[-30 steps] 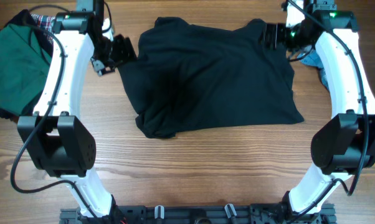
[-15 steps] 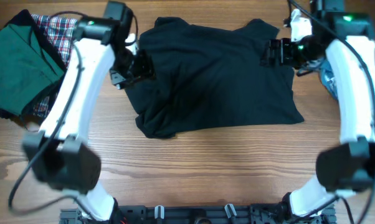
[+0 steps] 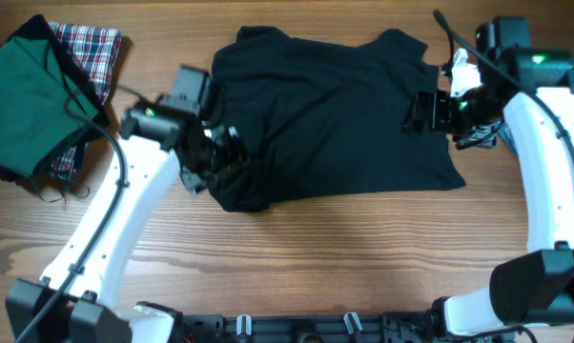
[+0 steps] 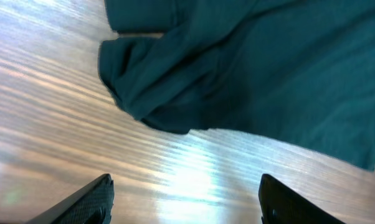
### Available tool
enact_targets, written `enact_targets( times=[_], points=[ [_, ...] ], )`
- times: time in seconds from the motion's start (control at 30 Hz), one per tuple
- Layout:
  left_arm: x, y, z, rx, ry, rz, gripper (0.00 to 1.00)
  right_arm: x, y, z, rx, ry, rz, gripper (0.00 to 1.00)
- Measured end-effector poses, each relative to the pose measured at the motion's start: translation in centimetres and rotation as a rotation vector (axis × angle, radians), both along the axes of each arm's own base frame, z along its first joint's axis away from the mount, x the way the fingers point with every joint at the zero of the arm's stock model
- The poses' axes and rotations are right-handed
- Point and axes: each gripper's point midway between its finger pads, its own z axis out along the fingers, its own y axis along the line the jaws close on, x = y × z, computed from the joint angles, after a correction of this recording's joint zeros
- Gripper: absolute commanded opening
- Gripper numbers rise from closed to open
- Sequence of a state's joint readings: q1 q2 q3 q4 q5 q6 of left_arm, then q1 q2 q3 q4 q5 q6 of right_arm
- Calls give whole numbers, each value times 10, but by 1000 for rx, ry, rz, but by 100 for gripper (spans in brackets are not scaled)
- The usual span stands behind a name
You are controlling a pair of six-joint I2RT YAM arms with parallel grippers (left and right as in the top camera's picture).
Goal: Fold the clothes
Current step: 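Grasp the shirt's lower left and right edges with both grippers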
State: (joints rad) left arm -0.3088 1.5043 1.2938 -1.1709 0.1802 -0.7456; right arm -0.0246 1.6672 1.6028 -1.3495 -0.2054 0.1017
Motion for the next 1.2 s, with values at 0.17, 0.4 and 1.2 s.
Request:
enact_targets(
  times=[0.17,0.4,1.2],
  points=[
    [-30,4,-49,-8,46,95,73,2,3,-40,21,14,-30,100],
    [-41,11,-101,-9,37,172,44,7,6,-42,43,-7,-28,100],
    [37,23,-105,-8,-274,270,44,15,8,-40,53,-42,-23,100]
  ],
)
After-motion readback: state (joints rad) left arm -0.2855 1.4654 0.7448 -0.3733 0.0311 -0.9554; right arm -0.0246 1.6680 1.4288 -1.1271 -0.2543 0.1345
